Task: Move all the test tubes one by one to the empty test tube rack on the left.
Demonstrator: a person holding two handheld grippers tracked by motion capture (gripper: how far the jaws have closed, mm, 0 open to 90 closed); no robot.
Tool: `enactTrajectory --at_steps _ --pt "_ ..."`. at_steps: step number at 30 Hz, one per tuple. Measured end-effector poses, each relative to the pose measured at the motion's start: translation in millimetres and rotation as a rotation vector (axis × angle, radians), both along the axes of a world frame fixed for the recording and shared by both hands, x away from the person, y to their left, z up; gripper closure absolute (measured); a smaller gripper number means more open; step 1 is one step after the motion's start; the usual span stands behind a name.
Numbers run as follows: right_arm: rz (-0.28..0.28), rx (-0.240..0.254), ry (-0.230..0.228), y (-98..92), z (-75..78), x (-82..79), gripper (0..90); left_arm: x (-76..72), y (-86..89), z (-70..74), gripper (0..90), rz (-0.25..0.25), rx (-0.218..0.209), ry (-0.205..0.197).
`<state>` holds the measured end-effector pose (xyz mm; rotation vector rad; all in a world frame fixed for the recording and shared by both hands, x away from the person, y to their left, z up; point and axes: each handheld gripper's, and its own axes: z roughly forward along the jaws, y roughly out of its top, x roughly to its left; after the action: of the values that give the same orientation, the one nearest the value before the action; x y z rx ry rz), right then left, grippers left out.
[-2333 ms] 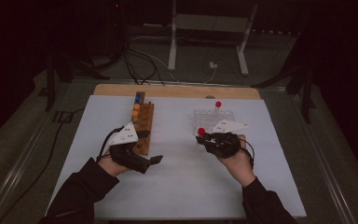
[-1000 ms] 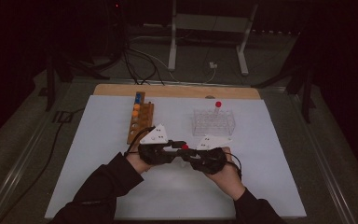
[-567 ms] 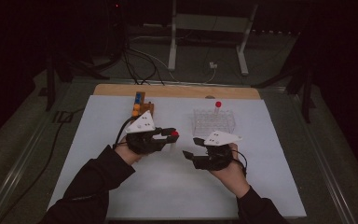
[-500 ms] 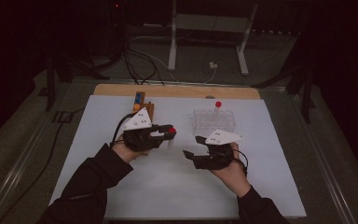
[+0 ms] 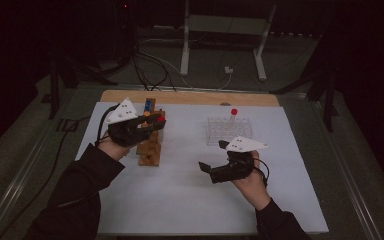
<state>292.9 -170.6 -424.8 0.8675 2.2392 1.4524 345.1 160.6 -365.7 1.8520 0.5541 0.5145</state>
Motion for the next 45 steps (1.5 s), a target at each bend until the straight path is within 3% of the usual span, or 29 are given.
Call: enactTrajectory --at_steps 8,13,26,38,45 --pt "0.006 -0.016 -0.013 0.5 -0.3 -0.7 0.0 15.1 25.8 -7.6 71.7 0.119 -0.019 -0.014" --pt "0.007 -0.018 -0.008 0.6 -1.1 -0.6 0.0 20.4 35.4 -15.8 71.7 0.194 -0.056 -0.032" --pt "0.011 -0.018 -0.013 -0.8 -0.6 -1.4 0.0 27.4 37.7 -49.8 71.6 0.235 -0.064 0.014" --pt "0.019 -0.018 -0.007 -0.5 -1.1 -1.3 0.0 32.3 32.8 -77.1 71.5 0.253 -0.001 0.080" --pt "0.016 -0.016 -0.007 -1.6 -0.2 -1.0 0.0 33.3 31.5 -85.9 71.4 0.259 0.027 0.100"
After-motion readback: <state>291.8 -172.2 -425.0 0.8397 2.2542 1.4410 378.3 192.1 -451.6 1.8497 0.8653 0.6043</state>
